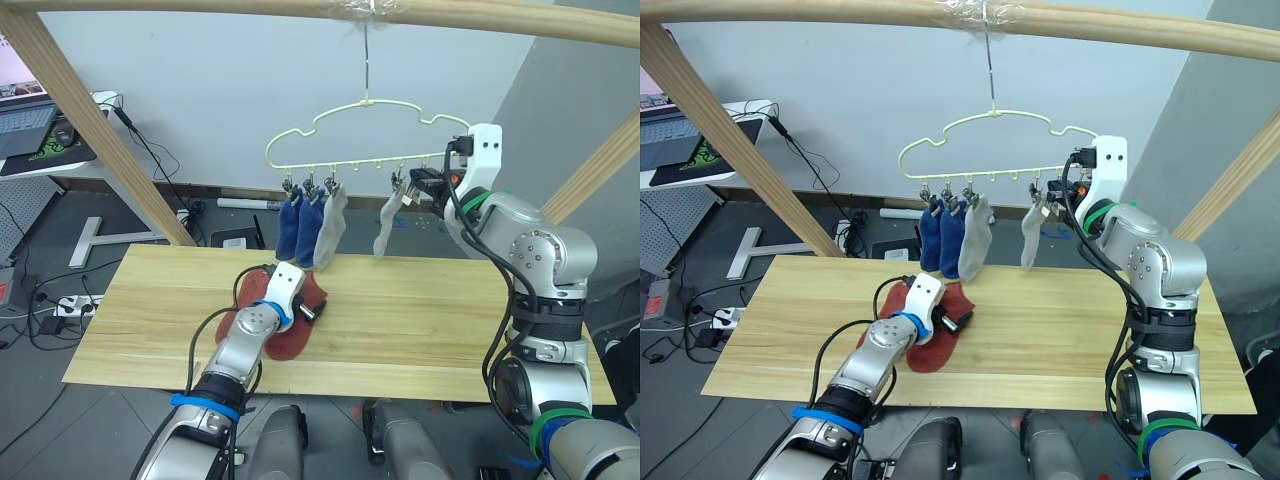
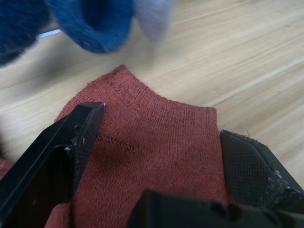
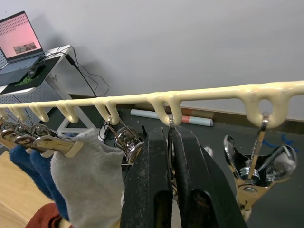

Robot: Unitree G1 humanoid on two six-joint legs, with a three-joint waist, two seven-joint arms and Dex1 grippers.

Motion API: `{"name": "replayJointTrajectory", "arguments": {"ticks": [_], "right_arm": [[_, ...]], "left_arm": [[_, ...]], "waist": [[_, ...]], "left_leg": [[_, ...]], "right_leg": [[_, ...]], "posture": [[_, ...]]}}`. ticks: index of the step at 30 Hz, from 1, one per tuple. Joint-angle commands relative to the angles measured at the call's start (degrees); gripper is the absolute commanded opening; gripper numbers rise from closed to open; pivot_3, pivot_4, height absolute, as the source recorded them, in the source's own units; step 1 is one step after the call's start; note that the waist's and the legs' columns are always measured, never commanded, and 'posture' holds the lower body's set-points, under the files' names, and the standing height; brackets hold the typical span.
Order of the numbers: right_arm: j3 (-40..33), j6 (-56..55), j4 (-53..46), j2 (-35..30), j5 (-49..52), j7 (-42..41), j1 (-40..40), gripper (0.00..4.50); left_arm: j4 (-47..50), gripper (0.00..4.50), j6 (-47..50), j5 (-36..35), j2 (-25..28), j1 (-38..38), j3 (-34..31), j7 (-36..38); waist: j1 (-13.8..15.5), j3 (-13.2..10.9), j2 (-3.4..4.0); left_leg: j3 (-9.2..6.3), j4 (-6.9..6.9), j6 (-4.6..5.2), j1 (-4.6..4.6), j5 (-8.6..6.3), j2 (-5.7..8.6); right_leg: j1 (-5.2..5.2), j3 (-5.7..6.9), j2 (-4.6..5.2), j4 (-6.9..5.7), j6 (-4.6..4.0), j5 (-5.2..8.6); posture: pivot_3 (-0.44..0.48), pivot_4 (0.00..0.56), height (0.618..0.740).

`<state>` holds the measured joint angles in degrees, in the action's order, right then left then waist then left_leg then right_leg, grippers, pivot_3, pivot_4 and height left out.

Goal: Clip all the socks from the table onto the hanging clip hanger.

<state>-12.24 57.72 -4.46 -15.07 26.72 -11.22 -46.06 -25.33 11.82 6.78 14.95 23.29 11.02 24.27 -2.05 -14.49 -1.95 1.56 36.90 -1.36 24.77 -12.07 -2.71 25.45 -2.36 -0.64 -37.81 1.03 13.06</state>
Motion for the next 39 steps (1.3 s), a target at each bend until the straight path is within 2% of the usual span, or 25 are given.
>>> {"name": "replayJointTrajectory", "arguments": {"ticks": [1,4,8,13,17,23,31,33,36,39], "right_arm": [[-1.1,0.4,-1.5,-0.4,0.6,0.6,0.4,0.0],[-1.1,0.8,-1.9,-0.4,0.7,0.7,0.5,0.0],[-1.2,1.2,-2.2,-0.5,1.0,1.0,0.5,0.0],[-1.1,1.8,-2.9,-0.7,1.6,1.3,0.8,0.0],[-1.0,2.0,-2.4,-1.0,1.8,1.3,0.6,0.0],[-0.8,1.9,-2.5,-0.9,1.9,1.3,0.6,0.0],[-0.8,1.4,-2.4,-0.9,1.7,1.3,0.7,0.0],[-1.1,1.6,-2.7,-1.1,1.9,1.4,0.8,0.0],[-2.3,2.7,-2.2,-2.2,2.7,0.8,0.1,0.0],[-5.1,5.5,-0.5,-2.2,5.3,0.9,-2.1,0.0]], "left_arm": [[0.1,4.47,3.7,-1.8,-0.5,-0.6,-0.9,1.5],[0.9,4.47,11.5,-4.9,-1.0,-2.6,-2.1,4.3],[1.4,4.47,13.3,-6.0,-0.6,-4.0,-2.1,6.5],[2.6,2.98,12.3,-5.5,0.1,-5.5,-0.7,7.8],[2.8,1.85,8.5,-2.5,2.8,-6.9,2.5,9.5],[2.9,0.07,6.5,-2.9,2.6,-7.0,2.7,10.0],[5.0,0.03,1.9,-5.1,1.0,-7.3,2.3,11.6],[9.1,0.03,-0.2,-9.1,-0.9,-7.2,-0.2,12.4],[21.3,0.03,2.8,-18.9,-2.5,-8.0,-2.1,19.1],[27.3,0.03,5.0,-21.5,-1.7,-7.9,-1.4,21.5]], "waist": [[0.0,0.0,0.0],[-0.1,0.0,0.0],[-0.3,0.0,0.03],[-0.4,0.0,0.06],[-0.4,0.0,0.07],[-0.4,0.0,0.07],[-0.3,0.0,0.08],[-0.3,0.0,0.07],[-0.3,0.0,0.05],[-0.3,0.0,0.04]], "left_leg": [[0.0,0.0,0.0,0.0,0.0,0.0],[0.01,0.0,0.0,0.0,0.0,0.0],[0.01,0.0,0.0,-0.08,0.0,0.01],[0.0,0.01,0.0,-0.14,0.0,0.01],[0.01,0.01,0.0,-0.15,0.0,0.01],[-0.01,0.0,0.0,-0.14,0.0,0.01],[0.0,0.0,0.0,-0.13,0.0,0.02],[0.03,0.0,0.0,-0.11,0.0,0.03],[-0.01,0.01,0.0,0.05,0.0,0.03],[-0.09,-0.01,0.0,0.13,0.0,0.03]], "right_leg": [[0.0,0.0,0.0,0.0,0.0,0.0],[-0.01,0.0,0.0,0.01,0.0,0.0],[-0.07,0.0,0.0,0.0,0.0,0.0],[-0.14,-0.02,0.01,0.0,0.0,0.0],[-0.14,-0.02,0.02,0.01,0.0,0.0],[-0.14,-0.03,0.04,0.02,0.0,0.01],[-0.14,-0.03,0.05,0.04,0.0,0.01],[-0.13,-0.03,0.06,0.07,0.0,0.01],[-0.05,-0.03,0.1,0.13,0.0,0.0],[-0.02,-0.06,0.09,0.14,0.0,0.0]], "posture": [[-0.086,0.263,0.74],[-0.091,0.263,0.74],[-0.093,0.264,0.74],[-0.093,0.263,0.74],[-0.092,0.264,0.74],[-0.087,0.258,0.74],[-0.089,0.252,0.74],[-0.089,0.252,0.74],[-0.094,0.245,0.74],[-0.096,0.243,0.74]]}}
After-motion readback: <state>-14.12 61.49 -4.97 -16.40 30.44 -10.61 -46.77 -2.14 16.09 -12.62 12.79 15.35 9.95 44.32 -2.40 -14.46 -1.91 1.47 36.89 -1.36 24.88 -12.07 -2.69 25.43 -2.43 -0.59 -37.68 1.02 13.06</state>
